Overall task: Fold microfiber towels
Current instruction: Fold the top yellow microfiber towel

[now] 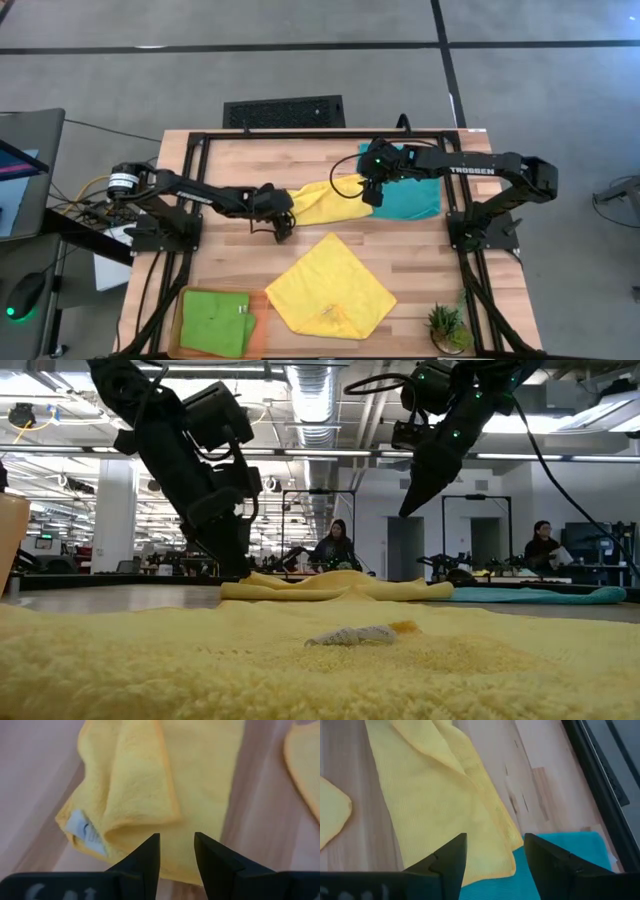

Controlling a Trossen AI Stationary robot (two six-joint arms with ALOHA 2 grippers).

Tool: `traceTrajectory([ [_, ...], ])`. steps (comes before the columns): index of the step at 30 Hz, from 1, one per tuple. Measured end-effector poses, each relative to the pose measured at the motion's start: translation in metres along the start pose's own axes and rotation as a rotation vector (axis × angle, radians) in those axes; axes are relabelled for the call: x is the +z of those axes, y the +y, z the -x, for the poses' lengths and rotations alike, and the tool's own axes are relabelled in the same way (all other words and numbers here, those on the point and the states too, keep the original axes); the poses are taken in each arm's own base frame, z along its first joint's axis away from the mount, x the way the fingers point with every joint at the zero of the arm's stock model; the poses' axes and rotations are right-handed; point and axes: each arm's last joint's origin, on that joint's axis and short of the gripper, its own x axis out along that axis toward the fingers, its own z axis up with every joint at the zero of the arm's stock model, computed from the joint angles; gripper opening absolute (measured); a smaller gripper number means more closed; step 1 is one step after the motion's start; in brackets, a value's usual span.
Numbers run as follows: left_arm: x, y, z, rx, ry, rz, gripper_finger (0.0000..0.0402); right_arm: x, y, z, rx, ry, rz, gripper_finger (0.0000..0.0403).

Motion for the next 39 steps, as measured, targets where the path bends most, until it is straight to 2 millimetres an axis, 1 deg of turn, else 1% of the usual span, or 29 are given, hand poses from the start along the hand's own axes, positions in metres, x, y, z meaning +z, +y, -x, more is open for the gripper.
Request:
traceTrajectory([
  [7, 0.004, 0.004, -0.001, -0.018, -0.035, 0.007, 0.0112, 0.0, 0.0, 0.0, 0.0, -0.001, 0.002, 0.0221],
  [19, 0.004, 0.01, -0.003, -0.01, -0.017, 0.002, 0.0112, 0.0, 0.0, 0.0, 0.001, -0.001, 0.01, 0.0221],
  [22, 0.0, 0.01, -0.011, -0.013, 0.02, 0.024, 0.0112, 0.0, 0.0, 0.0, 0.001, -0.001, 0.01, 0.0221],
  [25, -0.003, 0.007, -0.024, -0.056, 0.045, 0.053, 0.0112, 0.0, 0.0, 0.0, 0.001, 0.001, 0.01, 0.0221],
  [29, 0.006, 0.003, -0.033, -0.082, -0.008, 0.06, 0.0112, -0.001, 0.0, 0.0, 0.003, 0.006, 0.011, 0.0221],
  [36, 0.029, 0.002, -0.027, -0.068, -0.072, 0.048, 0.0112, -0.001, 0.0, 0.0, 0.005, 0.014, 0.011, 0.0221],
  [39, 0.033, 0.001, -0.026, -0.063, -0.064, 0.021, 0.0112, -0.001, 0.0, 0.0, 0.005, 0.014, 0.011, 0.0221],
])
